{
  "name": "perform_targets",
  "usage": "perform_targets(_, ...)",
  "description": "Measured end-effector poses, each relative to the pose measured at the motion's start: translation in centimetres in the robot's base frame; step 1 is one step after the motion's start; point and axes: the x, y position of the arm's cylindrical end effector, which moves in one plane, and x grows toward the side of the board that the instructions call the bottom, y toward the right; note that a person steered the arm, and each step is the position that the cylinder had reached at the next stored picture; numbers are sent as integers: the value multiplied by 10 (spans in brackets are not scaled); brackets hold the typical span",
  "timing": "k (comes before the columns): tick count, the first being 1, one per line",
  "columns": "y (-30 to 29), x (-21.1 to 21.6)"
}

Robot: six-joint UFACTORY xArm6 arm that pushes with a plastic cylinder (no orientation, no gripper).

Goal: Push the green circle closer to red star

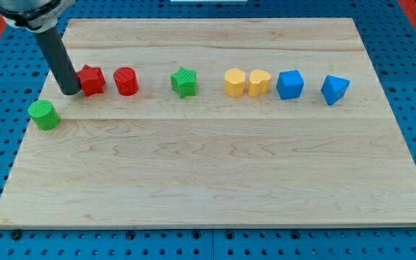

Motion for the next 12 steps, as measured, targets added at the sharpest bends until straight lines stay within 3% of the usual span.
perform_targets(1, 6, 13)
perform_targets(2, 63, 45)
perform_targets(3, 64, 110)
perform_targets(4, 18, 115)
perform_targets(6, 8, 59)
perform_targets(7, -11, 123)
perform_targets(8, -71, 117)
perform_targets(10, -56, 58)
perform_targets(11, -63, 92)
perform_targets(12, -36, 96)
